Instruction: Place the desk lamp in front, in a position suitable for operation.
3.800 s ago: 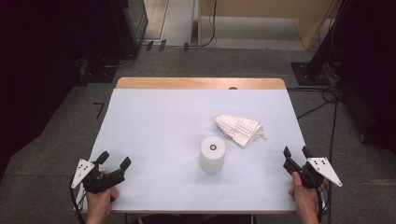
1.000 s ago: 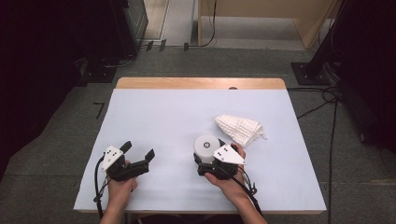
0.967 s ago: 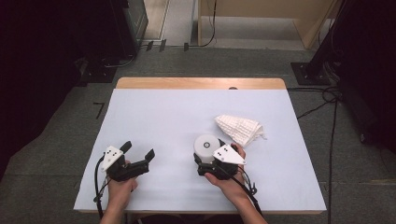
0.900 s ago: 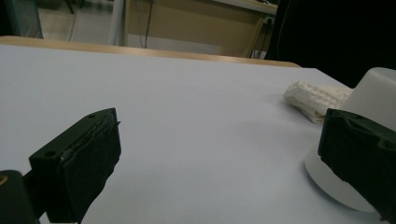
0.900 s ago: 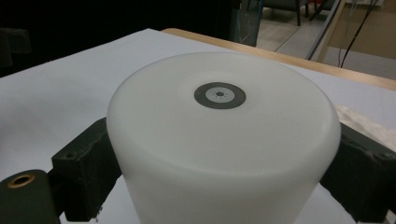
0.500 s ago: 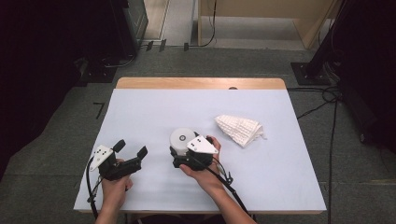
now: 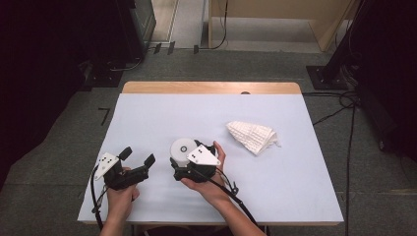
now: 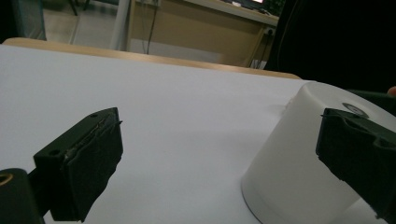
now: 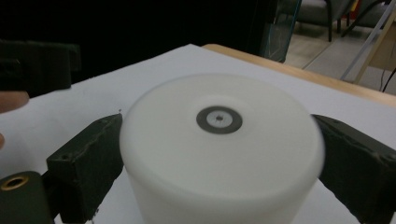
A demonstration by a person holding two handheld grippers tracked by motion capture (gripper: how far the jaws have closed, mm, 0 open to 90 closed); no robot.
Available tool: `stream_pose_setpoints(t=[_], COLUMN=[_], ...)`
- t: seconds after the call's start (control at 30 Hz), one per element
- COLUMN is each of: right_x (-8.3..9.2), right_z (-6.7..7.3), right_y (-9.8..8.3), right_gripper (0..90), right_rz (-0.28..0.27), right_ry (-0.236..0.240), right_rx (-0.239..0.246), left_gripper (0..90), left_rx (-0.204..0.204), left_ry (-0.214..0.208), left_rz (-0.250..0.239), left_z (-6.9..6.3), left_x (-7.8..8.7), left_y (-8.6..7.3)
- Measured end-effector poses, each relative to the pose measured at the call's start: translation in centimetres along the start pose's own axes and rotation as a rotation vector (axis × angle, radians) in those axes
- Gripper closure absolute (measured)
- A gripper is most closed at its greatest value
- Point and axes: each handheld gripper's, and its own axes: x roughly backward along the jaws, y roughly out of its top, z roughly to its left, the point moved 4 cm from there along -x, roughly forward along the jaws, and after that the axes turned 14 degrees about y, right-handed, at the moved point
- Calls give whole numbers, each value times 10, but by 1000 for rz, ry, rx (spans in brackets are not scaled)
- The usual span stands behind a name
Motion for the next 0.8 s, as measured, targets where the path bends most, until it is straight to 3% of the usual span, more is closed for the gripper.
stream_pose_setpoints(t=[0.13,0.23,0.4,0.53,0.73,0.8], right_x=[12,31,58,80,118,124], right_z=[1,0,-11,-34,-83,-91], right_y=[9,21,31,30,23,22], right_gripper=[65,65,65,68,129,133], right_rz=[-35,-82,-113,-114,-151,-165], right_ry=[7,4,-36,-121,-224,-241], right_rx=[5,12,21,45,-51,-68], left_gripper=[5,2,2,1,0,0], left_rx=[7,1,-7,-25,-62,-65], left_ry=[-18,-14,-27,-53,-120,-130], left_rz=[-14,-8,-4,-4,-29,-32], left_z=[-1,-1,-4,-9,-20,-22], left_x=[2,2,2,2,3,3], left_y=[1,1,0,-2,-5,-6])
